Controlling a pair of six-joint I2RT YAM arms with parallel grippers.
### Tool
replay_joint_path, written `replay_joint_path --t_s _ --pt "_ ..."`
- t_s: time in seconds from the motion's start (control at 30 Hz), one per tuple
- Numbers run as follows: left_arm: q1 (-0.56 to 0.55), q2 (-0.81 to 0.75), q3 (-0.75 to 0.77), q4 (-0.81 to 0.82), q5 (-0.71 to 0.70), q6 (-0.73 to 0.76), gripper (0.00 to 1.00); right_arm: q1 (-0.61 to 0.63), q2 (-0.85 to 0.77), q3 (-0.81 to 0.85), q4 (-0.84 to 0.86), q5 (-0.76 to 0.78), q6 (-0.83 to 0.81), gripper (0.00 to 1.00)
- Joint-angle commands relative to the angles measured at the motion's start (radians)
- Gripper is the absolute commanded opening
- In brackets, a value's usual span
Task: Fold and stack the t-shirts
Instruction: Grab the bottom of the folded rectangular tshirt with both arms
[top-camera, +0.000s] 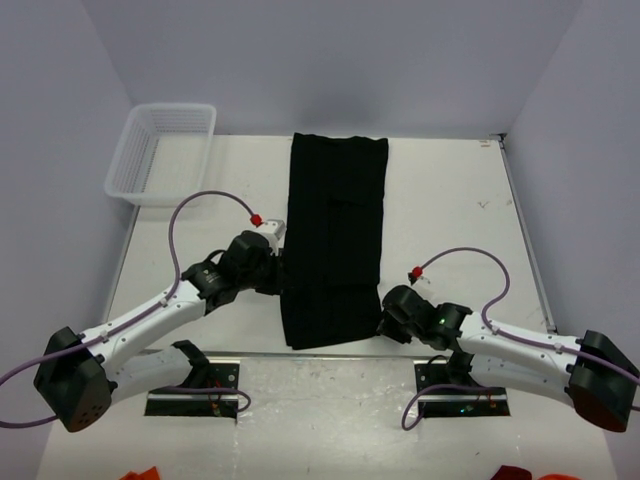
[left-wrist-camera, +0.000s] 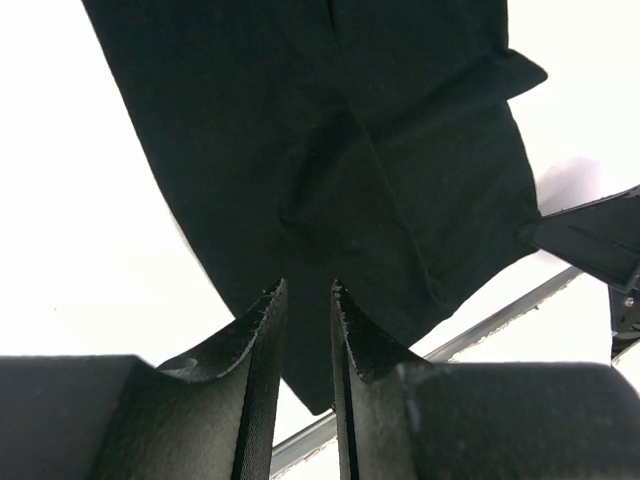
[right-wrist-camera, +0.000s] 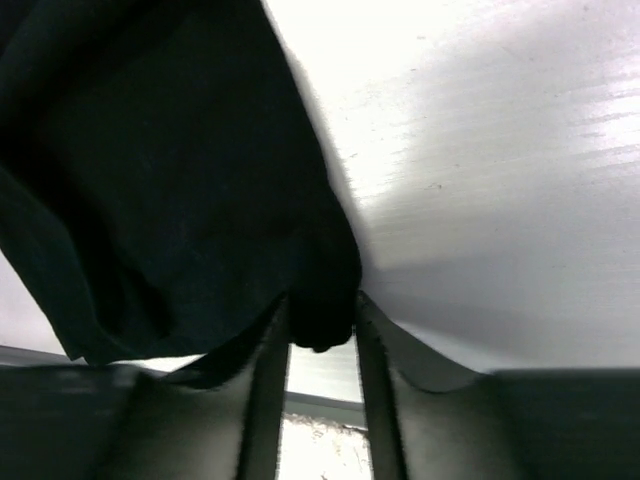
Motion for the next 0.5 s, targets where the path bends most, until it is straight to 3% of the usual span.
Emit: replay_joint_path --t_s 0.0,0.03,0.13,0.23,0.27,0.47 --pt "-0.001 0.018 -0.004 -0.028 -0.01 -0.04 0.26 0.003 -0.012 -0.027 -0.045 0.009 0.028 0.3" --pt "-0.001 0.03 -0.007 -0.04 -0.022 -0.045 0.26 0.003 -0.014 -0.027 -0.053 0.011 0.026 0.19" --pt "-0.001 0.047 -0.027 -0.057 -0.033 -0.065 0.27 0.003 -0.025 -0.024 -0.074 0.02 0.026 0.0" --pt "-0.002 0.053 -0.068 -0.059 -0.028 -0.097 0.34 0.003 -0.034 -0.016 -0.089 0.031 0.022 0.0" --pt "-0.001 0.053 -0.08 -0.059 -0.027 -0.115 0.42 0.003 -0.036 -0.013 -0.097 0.035 0.022 0.0" --pt "-0.001 -0.008 -0.168 -0.056 0.028 -0.163 0.45 0.004 -0.028 0.004 -0.102 0.04 -0.017 0.0"
